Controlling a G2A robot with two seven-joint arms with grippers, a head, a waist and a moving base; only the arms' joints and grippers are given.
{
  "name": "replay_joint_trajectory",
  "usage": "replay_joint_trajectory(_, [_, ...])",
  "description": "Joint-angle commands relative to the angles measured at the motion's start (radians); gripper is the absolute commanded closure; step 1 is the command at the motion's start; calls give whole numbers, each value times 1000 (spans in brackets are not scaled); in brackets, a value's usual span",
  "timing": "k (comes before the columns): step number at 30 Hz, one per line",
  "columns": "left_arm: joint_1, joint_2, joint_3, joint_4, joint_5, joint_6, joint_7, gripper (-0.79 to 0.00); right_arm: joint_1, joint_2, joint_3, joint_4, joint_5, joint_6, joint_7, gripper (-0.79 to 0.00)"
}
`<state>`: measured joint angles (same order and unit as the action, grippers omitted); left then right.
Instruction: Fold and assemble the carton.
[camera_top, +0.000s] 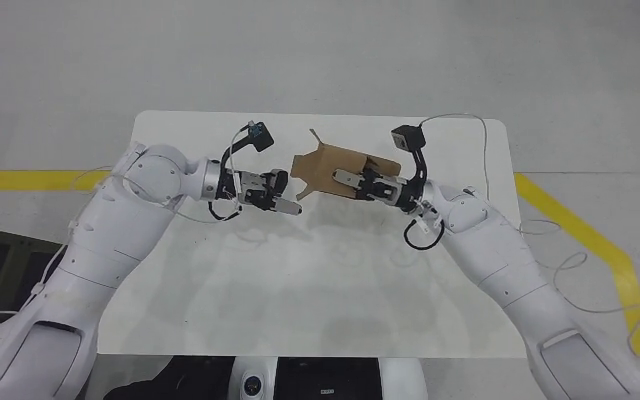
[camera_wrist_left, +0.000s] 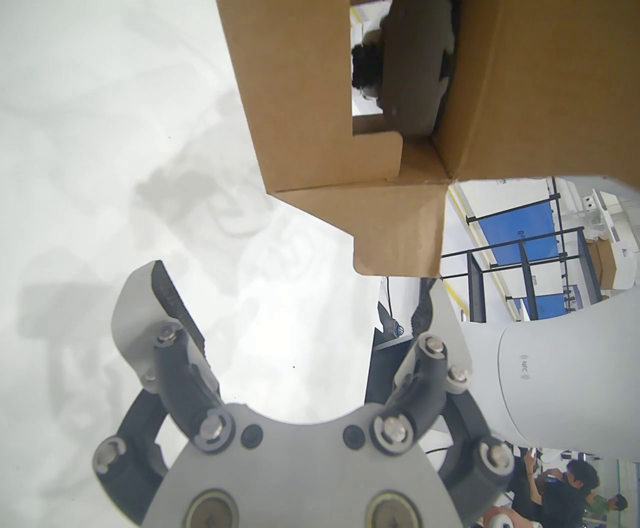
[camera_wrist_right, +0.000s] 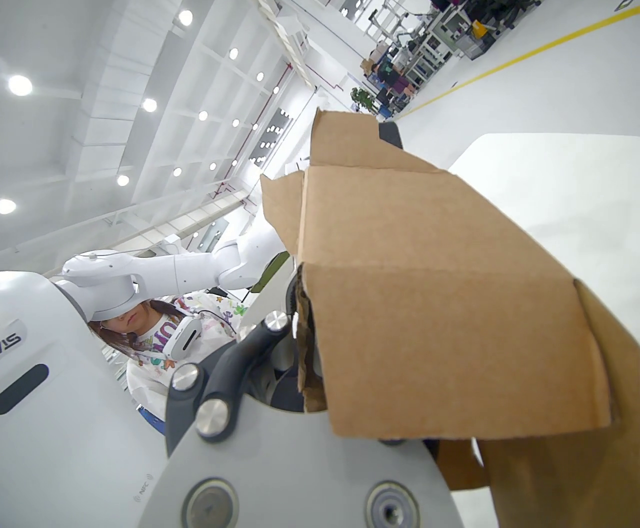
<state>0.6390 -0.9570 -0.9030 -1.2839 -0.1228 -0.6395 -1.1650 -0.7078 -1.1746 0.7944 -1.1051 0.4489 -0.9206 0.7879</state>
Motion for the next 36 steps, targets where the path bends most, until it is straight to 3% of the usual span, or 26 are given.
replay_joint_trajectory(1, [-6, 0, -3, 12, 1, 2, 4, -785, -3, 1, 1, -6, -2, 11, 20, 0])
replay_joint_trajectory(19, [-20, -8, 7, 11, 0, -7, 10, -785, -5, -14, -9, -27, 34, 49, 136, 0])
replay_joint_trajectory(36, [-16, -9, 9, -15, 1, -7, 12, -785, 12, -44, -25, 0, 54, 43, 154, 0])
